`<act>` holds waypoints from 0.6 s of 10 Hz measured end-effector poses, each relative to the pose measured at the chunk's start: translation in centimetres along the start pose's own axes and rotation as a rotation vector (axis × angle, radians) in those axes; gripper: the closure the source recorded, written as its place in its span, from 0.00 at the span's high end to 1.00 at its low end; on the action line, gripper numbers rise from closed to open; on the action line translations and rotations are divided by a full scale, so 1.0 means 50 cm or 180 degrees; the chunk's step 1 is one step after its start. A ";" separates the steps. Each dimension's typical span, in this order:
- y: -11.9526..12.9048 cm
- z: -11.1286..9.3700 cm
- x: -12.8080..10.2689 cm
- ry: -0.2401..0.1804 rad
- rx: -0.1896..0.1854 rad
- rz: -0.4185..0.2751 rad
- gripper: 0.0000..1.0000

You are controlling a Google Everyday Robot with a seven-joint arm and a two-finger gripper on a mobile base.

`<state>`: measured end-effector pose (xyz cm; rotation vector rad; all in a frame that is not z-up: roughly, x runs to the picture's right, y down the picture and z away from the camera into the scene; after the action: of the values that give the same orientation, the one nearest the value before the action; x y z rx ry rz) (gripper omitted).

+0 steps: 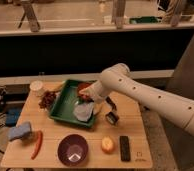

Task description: Place fork in tray

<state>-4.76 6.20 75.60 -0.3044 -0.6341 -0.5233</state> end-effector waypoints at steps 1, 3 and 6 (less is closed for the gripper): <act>-0.014 0.024 0.010 -0.0059 0.0051 0.0077 0.80; -0.029 0.058 0.033 -0.0203 0.0118 0.0294 0.80; -0.058 0.117 0.043 -0.0373 0.0131 0.0504 0.80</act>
<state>-7.70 5.48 81.79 -0.3451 -0.7270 -0.3419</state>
